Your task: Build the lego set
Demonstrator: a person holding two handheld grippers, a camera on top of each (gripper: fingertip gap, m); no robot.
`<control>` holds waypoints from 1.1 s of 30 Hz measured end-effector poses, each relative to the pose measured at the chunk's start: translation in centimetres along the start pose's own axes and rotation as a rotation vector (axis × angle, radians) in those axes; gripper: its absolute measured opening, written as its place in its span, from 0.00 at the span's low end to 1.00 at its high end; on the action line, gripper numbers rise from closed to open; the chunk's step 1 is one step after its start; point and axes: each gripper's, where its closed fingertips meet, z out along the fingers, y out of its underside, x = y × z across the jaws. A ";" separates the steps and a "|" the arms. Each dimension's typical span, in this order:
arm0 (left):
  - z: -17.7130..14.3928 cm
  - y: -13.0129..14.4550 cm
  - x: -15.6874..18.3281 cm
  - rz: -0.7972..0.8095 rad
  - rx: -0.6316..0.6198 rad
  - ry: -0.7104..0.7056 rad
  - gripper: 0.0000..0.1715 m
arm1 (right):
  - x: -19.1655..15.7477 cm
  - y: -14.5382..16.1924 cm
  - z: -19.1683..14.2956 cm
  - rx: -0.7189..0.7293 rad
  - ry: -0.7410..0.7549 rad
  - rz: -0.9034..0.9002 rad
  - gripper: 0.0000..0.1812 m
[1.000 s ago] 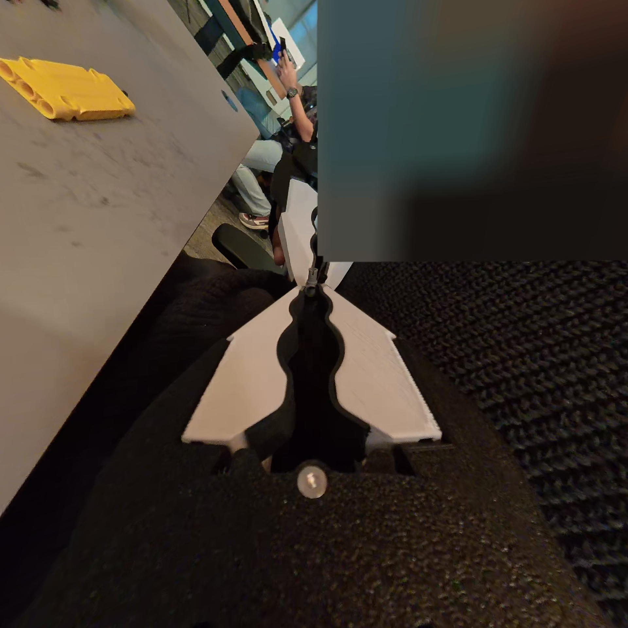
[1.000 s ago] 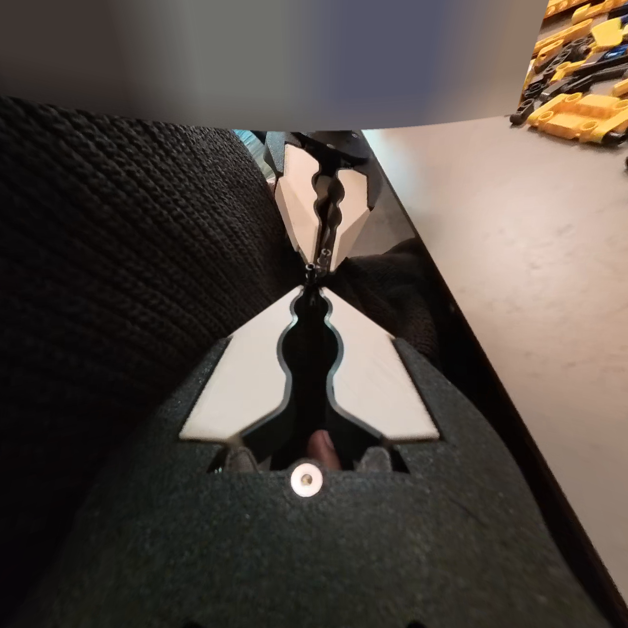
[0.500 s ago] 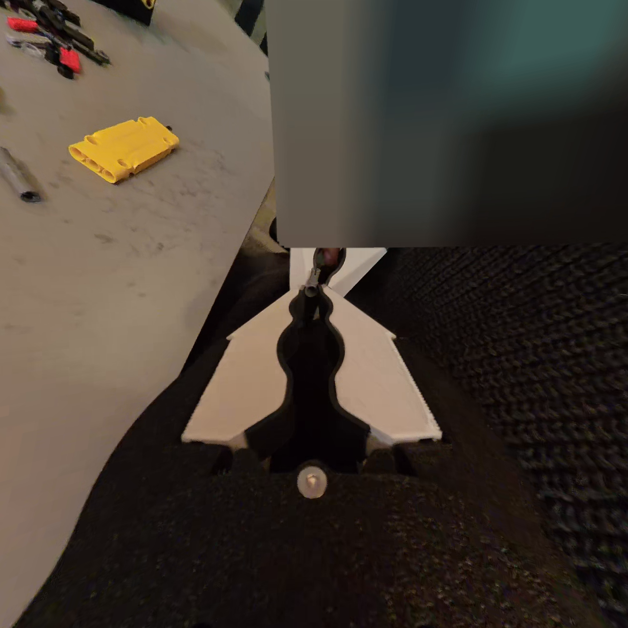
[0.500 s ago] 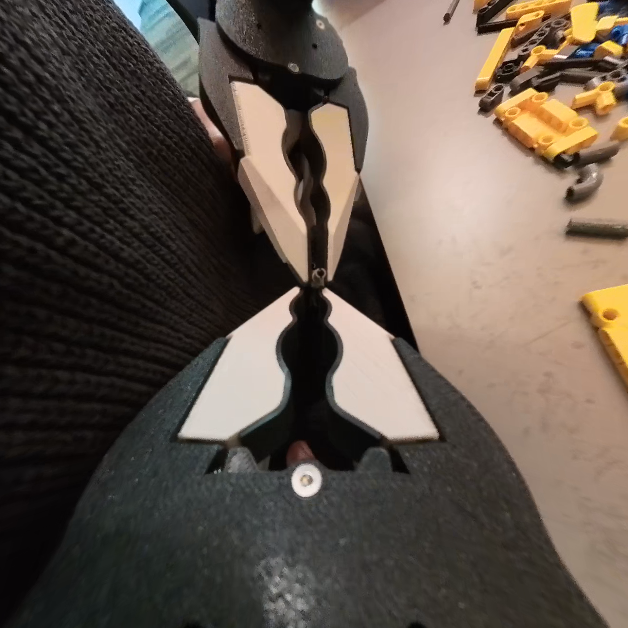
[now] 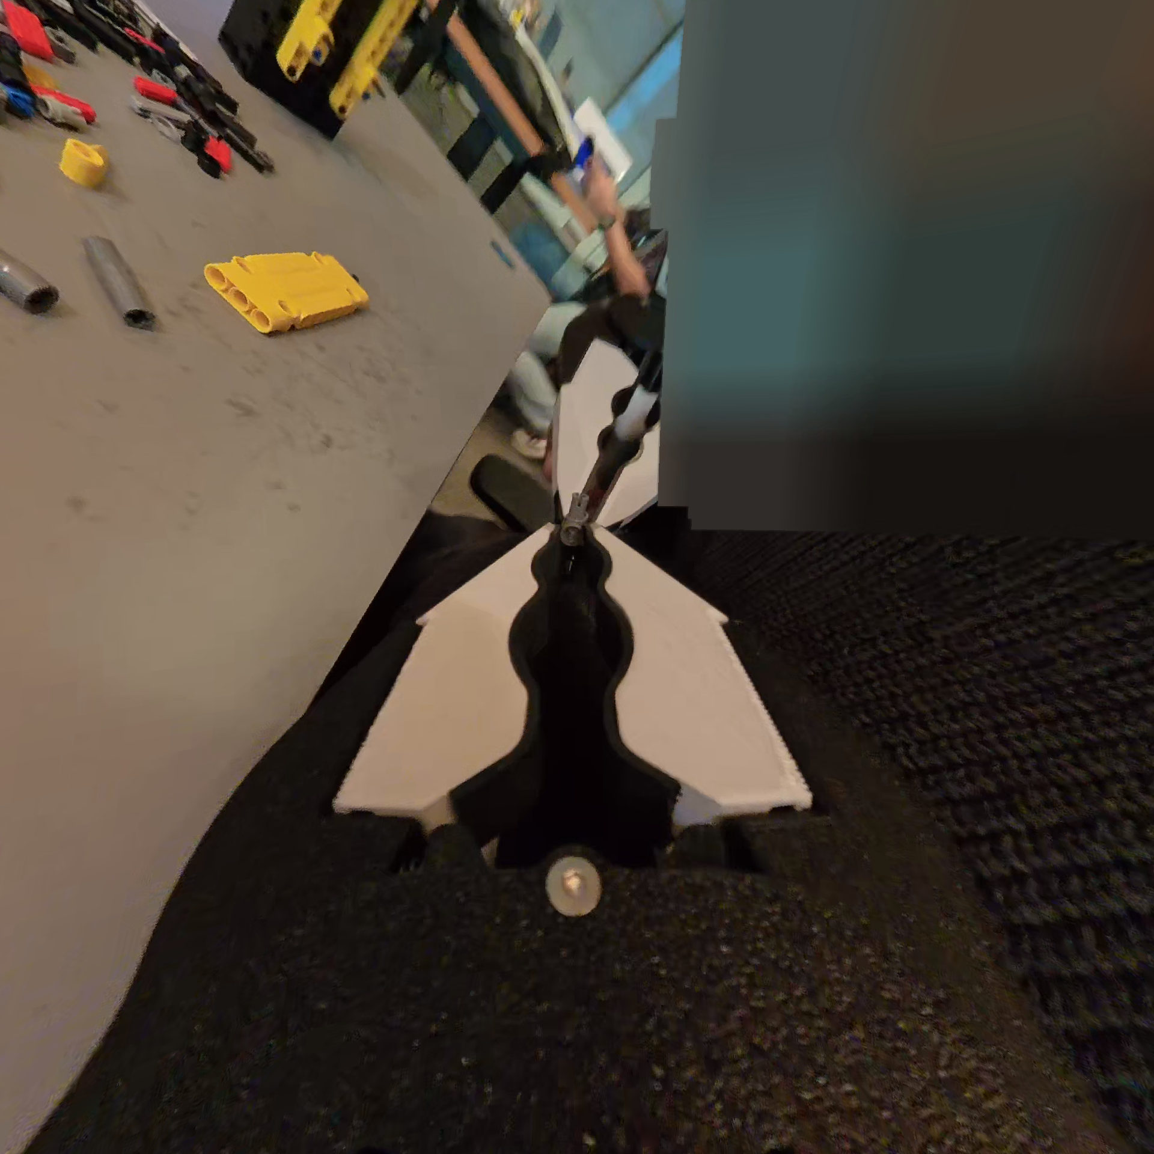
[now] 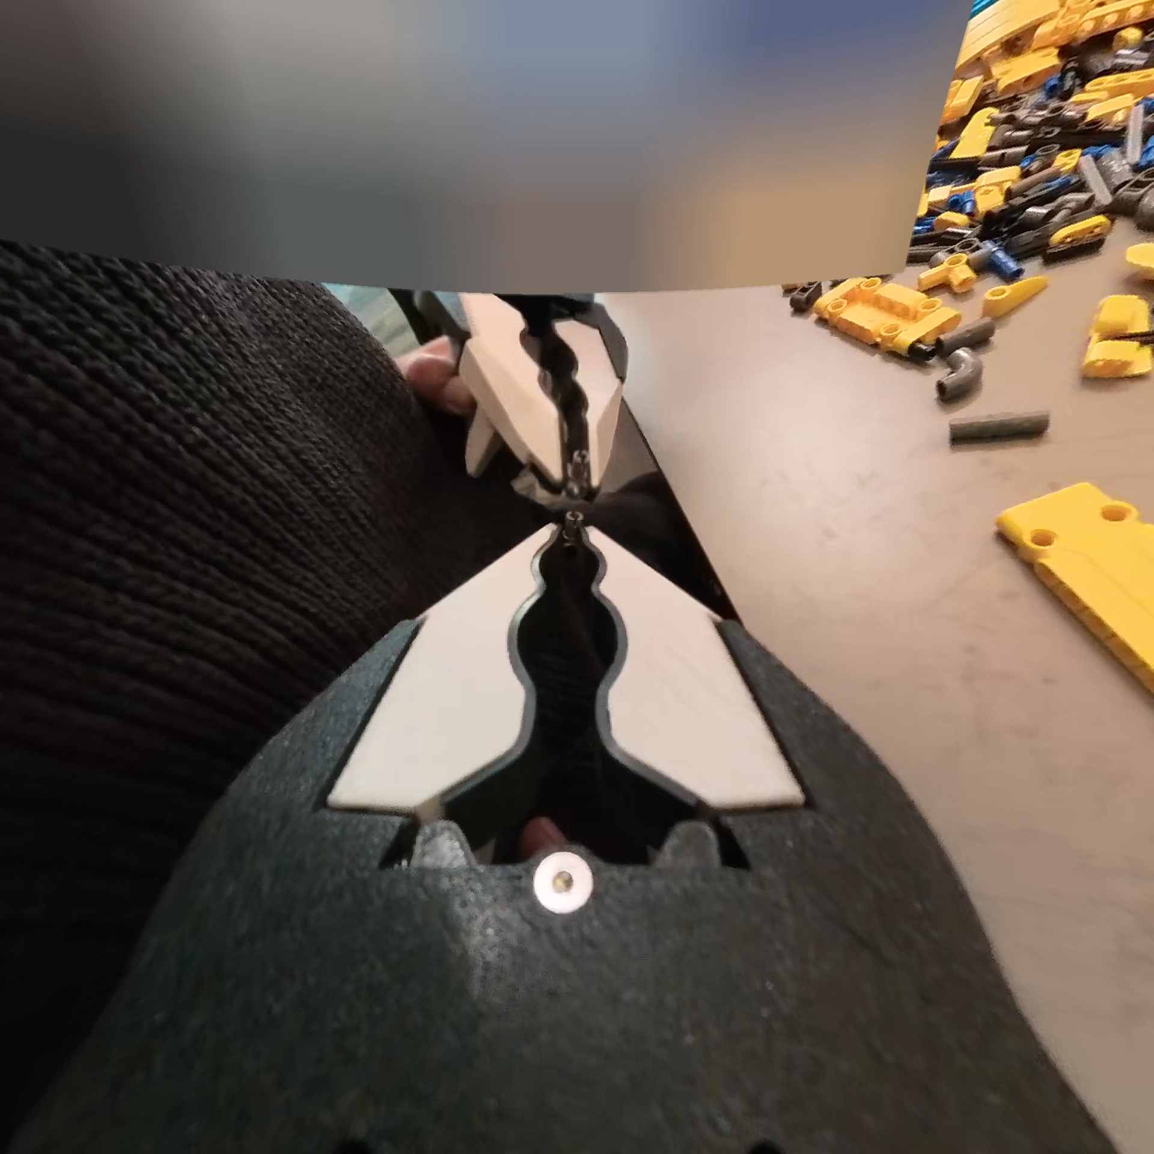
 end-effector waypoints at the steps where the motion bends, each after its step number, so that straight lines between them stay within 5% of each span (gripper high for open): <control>1: -0.3 -0.2 0.2 -0.047 0.037 0.047 0.03 | -0.1 0.0 0.0 0.014 -0.007 0.013 0.02; 9: -0.4 1.6 0.3 -0.222 0.088 0.164 0.03 | -0.9 1.0 0.2 0.069 -0.047 0.149 0.03; 15: 0.0 4.0 1.2 -0.273 -0.053 0.194 0.03 | -2.6 4.6 0.4 -0.132 -0.160 0.260 0.03; 19: 0.6 5.6 1.8 -0.292 -0.141 0.207 0.03 | -3.8 5.6 0.9 -0.200 -0.210 0.245 0.03; 33: -0.4 7.2 3.0 -0.240 -0.141 0.170 0.03 | -6.6 6.4 1.7 -0.277 -0.343 0.079 0.07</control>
